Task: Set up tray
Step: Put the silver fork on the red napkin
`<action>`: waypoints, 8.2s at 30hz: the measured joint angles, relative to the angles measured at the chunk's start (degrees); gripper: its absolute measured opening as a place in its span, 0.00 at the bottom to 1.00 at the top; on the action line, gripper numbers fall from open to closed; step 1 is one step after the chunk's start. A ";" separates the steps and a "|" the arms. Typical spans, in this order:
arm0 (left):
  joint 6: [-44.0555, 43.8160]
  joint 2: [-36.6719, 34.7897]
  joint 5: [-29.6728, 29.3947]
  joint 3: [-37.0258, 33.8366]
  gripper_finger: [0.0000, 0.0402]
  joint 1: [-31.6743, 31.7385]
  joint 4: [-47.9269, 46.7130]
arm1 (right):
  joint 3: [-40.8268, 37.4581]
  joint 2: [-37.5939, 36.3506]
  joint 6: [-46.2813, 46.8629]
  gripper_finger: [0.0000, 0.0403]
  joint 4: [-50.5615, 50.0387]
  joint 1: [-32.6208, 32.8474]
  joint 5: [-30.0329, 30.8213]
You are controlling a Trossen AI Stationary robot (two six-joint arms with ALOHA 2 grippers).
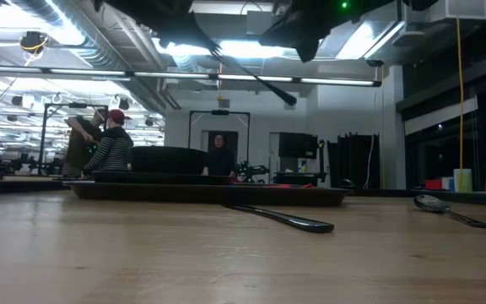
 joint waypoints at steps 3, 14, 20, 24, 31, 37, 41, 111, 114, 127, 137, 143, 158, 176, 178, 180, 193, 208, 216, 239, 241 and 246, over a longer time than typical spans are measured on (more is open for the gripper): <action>-1.23 0.00 1.35 -2.67 0.00 0.66 5.49 | 0.00 0.00 0.03 0.29 -0.55 -0.56 0.63; -4.78 -0.06 2.04 -9.25 0.00 0.80 17.15 | 0.00 8.07 -13.07 0.29 8.25 -8.32 1.75; -4.94 0.10 0.10 -9.64 0.00 1.16 17.40 | -0.02 13.94 -21.34 0.29 21.63 -9.37 1.54; -4.94 0.17 0.66 -9.66 0.00 2.26 17.40 | -0.02 15.23 -27.42 0.29 28.28 -8.77 1.54; -5.38 0.17 2.47 -9.66 0.00 2.94 18.28 | 0.00 15.08 -27.66 0.29 32.39 -9.90 1.49; -6.21 0.17 3.07 -9.66 0.00 2.90 18.23 | 0.00 15.06 -22.66 0.29 32.33 -12.12 1.49; -6.43 0.17 3.97 -9.66 0.00 2.88 18.23 | -0.01 15.06 -22.06 0.29 32.33 -13.12 1.07; -7.31 3.82 9.27 -9.66 0.09 2.89 23.00 | -0.02 14.99 -23.44 0.04 31.01 -15.24 2.01; -6.53 3.82 9.49 -9.66 0.14 2.83 22.92 | -0.02 14.99 -23.44 0.04 31.06 -14.84 2.94; 2.95 -1.75 8.46 -9.66 0.33 -2.66 15.48 | -0.02 14.99 -23.83 0.05 31.03 -13.09 7.36; 7.28 -12.93 7.49 -11.51 0.29 -8.72 3.23 | -0.02 14.99 -17.54 0.05 31.01 -9.61 14.57; 7.53 -19.13 2.55 -23.89 0.21 -11.37 12.55 | -0.02 14.82 -12.92 0.04 30.99 -7.37 15.27; 3.41 -31.28 6.11 -40.96 0.12 -11.86 27.52 | 10.74 14.67 0.81 0.05 20.48 -2.31 25.42; -3.05 -32.04 19.19 -40.96 0.11 -11.88 27.55 | 32.67 14.67 64.82 0.04 -44.99 -10.51 0.21; -3.29 -32.04 19.19 -40.96 0.11 -11.88 27.53 | 32.43 14.67 67.83 0.04 -45.42 -11.70 -3.11; -3.33 -32.04 19.19 -40.96 0.11 -11.88 26.90 | 31.68 14.67 70.83 0.05 -45.59 -12.74 -4.41; -3.43 -32.02 18.93 -40.96 0.11 -11.88 23.27 | 31.37 15.16 87.61 0.07 -58.70 -17.42 -6.39; -3.45 -31.89 18.80 -40.96 0.11 -11.88 23.28 | 31.32 23.17 96.90 0.08 -57.57 -21.13 -11.46; -3.98 -31.89 18.80 -40.96 0.12 -11.88 23.28 | 31.32 28.20 98.61 0.05 -55.20 -21.76 -13.68; -3.91 -31.89 18.80 -40.96 0.11 -11.86 23.28 | 31.34 28.94 99.55 0.04 -55.81 -25.41 -24.61; -3.89 -31.89 18.80 -40.96 0.11 -11.87 23.28 | 31.34 28.94 99.55 0.04 -56.90 -25.68 -24.81; -3.89 -31.89 18.80 -40.96 0.11 -11.87 23.28 | 31.34 28.94 99.86 0.08 -58.18 -25.94 -24.67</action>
